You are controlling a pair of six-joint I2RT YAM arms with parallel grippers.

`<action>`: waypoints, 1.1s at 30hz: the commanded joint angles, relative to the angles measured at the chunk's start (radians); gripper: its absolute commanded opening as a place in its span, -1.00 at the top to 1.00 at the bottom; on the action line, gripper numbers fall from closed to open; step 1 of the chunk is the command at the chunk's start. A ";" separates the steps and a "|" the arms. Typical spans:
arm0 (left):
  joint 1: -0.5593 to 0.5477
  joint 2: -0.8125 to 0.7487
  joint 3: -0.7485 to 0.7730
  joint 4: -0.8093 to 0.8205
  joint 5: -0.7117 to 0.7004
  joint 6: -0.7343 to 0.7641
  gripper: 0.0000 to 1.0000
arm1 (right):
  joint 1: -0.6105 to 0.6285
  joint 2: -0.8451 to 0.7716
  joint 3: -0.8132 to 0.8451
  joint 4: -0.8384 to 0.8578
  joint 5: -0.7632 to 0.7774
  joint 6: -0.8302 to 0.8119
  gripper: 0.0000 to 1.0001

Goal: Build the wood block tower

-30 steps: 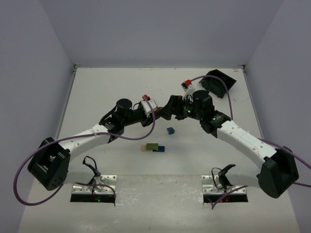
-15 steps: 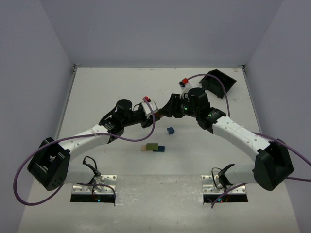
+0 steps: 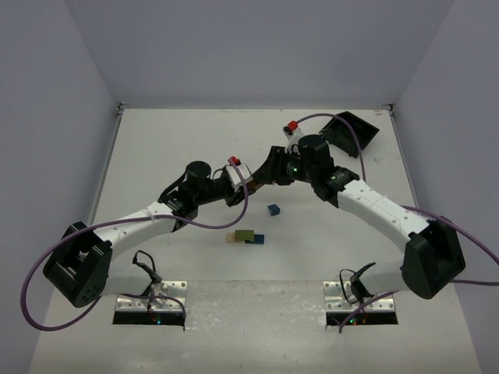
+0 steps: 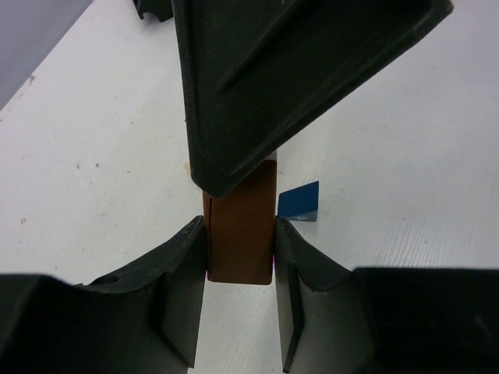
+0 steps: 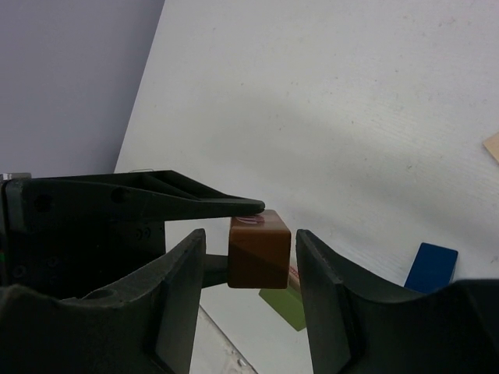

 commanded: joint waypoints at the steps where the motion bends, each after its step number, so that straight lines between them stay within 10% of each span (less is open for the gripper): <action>1: -0.003 -0.050 -0.012 0.096 -0.004 -0.003 1.00 | 0.002 0.000 0.043 -0.021 -0.003 -0.022 -0.04; 18: -0.004 -0.042 -0.002 0.095 0.013 -0.038 1.00 | 0.000 0.006 0.021 0.079 -0.141 -0.023 0.55; 21: -0.003 -0.042 0.022 0.068 0.039 -0.043 0.14 | 0.001 -0.002 0.023 0.080 -0.139 -0.050 0.64; 23: -0.003 -0.044 0.098 -0.048 0.095 -0.037 -0.93 | 0.002 -0.019 0.036 0.046 -0.115 -0.107 0.70; 33: -0.002 -0.004 0.553 -0.419 0.151 -0.086 -1.00 | 0.001 -0.361 -0.035 -0.133 0.490 -0.312 0.78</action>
